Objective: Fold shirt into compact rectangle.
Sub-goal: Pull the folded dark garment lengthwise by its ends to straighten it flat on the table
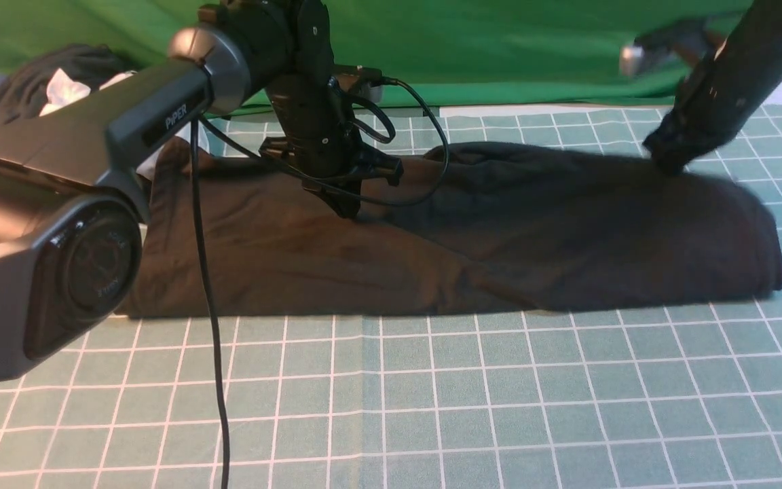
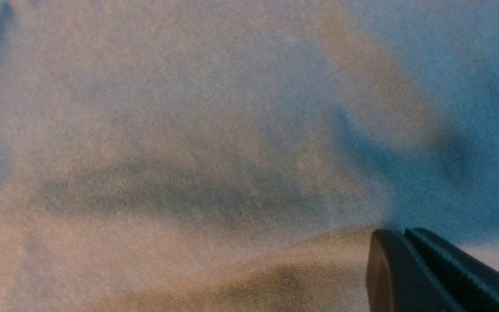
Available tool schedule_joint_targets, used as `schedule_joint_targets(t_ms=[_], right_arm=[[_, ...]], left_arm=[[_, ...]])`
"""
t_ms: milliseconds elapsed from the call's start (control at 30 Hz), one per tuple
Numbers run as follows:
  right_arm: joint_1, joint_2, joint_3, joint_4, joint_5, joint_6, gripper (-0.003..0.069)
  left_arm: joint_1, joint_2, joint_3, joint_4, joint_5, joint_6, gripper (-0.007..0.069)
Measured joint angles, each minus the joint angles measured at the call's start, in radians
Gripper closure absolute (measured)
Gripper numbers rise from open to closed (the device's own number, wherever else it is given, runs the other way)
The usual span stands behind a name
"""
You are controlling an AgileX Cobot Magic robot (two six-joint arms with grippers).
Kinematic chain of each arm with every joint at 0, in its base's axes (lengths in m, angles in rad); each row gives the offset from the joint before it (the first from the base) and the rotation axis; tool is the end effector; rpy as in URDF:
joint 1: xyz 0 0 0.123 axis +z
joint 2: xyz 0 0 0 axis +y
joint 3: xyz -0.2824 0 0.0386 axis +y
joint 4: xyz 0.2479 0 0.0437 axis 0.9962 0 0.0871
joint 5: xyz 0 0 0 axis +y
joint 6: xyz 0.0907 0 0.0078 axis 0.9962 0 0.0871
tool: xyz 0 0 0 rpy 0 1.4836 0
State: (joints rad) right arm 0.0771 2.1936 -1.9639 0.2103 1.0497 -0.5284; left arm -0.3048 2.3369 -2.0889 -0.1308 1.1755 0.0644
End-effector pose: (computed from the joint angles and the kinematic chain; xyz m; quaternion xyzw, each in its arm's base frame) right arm 0.4785 0.0535 0.2331 -0.2586 0.9425 0.0548 0.2046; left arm 0.4697 -0.1592 0.1934 0.1643 0.9775 -0.0764 0.1084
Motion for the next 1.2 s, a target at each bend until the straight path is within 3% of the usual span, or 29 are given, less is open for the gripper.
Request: schedule_joint_targets(t_ms=[500,600,733,833,900,933,1067,1200], right_arm=[[-0.008,0.102,0.0,-0.061,-0.232,0.03,0.0634],[-0.009,0.122,0.0,-0.072,-0.271,0.052,0.0524],[-0.009,0.116,0.0,-0.121,-0.271,0.064,0.0318],[-0.009,0.093,0.0,-0.19,-0.24,0.119,0.0278],[-0.01,0.059,0.0,-0.264,-0.201,0.197,0.03],[-0.012,0.012,0.0,-0.314,-0.155,0.251,0.0372],[-0.019,-0.082,0.0,-0.349,-0.023,0.265,0.0595],[-0.044,-0.13,0.009,-0.302,0.097,0.258,0.0657]], left_arm=[[-0.003,-0.006,0.0,0.017,0.014,0.019,0.0613],[-0.004,-0.01,0.001,0.039,0.018,-0.009,0.0613],[-0.004,-0.047,0.006,0.09,0.018,-0.028,0.0613],[-0.004,-0.078,0.006,0.122,0.021,-0.031,0.0613],[-0.004,-0.109,0.007,0.155,0.022,-0.034,0.0613],[-0.004,-0.14,0.007,0.173,0.023,-0.039,0.0613],[-0.004,-0.188,0.007,0.187,0.032,-0.039,0.0613],[0.007,-0.235,0.031,0.187,0.037,-0.046,0.0613]])
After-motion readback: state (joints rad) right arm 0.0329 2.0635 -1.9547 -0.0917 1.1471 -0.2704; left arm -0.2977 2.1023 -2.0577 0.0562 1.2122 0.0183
